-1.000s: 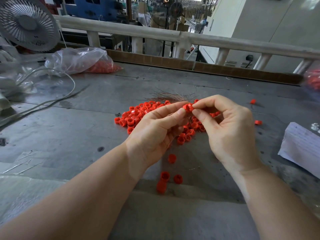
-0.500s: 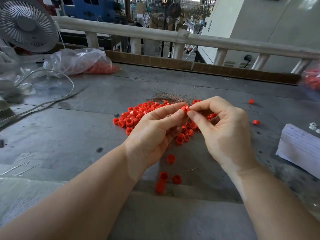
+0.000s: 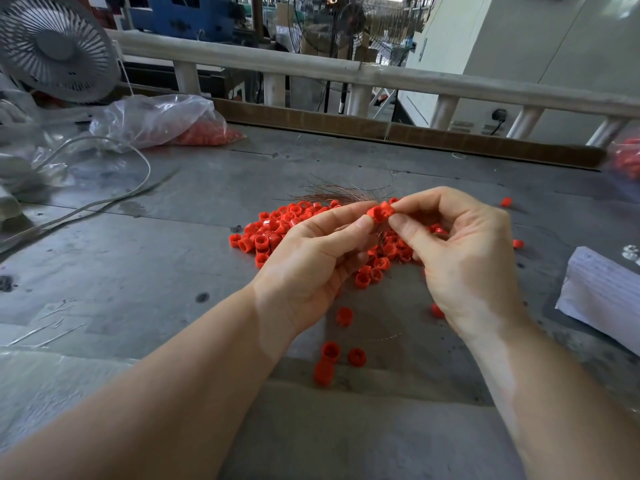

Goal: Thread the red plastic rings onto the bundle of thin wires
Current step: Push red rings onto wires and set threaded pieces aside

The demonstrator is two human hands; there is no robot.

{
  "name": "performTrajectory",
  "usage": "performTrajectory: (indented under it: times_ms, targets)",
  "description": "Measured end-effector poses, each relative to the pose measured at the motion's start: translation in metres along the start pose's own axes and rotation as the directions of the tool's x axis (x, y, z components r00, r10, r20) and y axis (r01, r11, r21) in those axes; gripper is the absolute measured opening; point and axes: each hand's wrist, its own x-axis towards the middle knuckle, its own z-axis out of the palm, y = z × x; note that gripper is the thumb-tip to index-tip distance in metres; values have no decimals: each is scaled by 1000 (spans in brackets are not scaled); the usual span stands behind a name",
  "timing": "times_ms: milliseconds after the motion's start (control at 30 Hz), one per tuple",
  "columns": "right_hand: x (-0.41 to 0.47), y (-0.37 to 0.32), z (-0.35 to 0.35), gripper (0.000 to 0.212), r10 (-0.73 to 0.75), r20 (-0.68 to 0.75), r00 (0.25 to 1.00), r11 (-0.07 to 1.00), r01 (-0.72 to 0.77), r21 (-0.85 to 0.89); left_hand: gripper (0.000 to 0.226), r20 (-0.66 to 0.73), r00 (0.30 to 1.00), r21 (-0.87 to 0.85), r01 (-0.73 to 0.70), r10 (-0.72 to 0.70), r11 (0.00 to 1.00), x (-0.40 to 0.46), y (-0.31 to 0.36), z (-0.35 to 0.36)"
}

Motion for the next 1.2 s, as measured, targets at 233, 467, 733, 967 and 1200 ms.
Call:
performTrajectory:
  times_ms: [233,467,733,967,1200]
  targets:
    - [-2,-5,1,19,-9,-16,1000,998,8,-55,17,1,1000,-7,-3,3,1000,1,0,0]
    - [-5,-7,2,5,-189,4,982,914,177,-366,20,-10,1000,-2,-21,21,1000,2,-1,-1]
    - [-7,-10,0,10,-327,81,942,756,312,-576,20,-15,997,40,-71,72,997,1,-2,1]
    - [-7,-9,0,13,-364,116,924,684,350,-640,17,-5,997,89,-79,80,993,0,-3,1]
    - [-7,-9,-1,14,-386,104,917,663,354,-659,16,6,995,88,-101,101,991,0,-3,2]
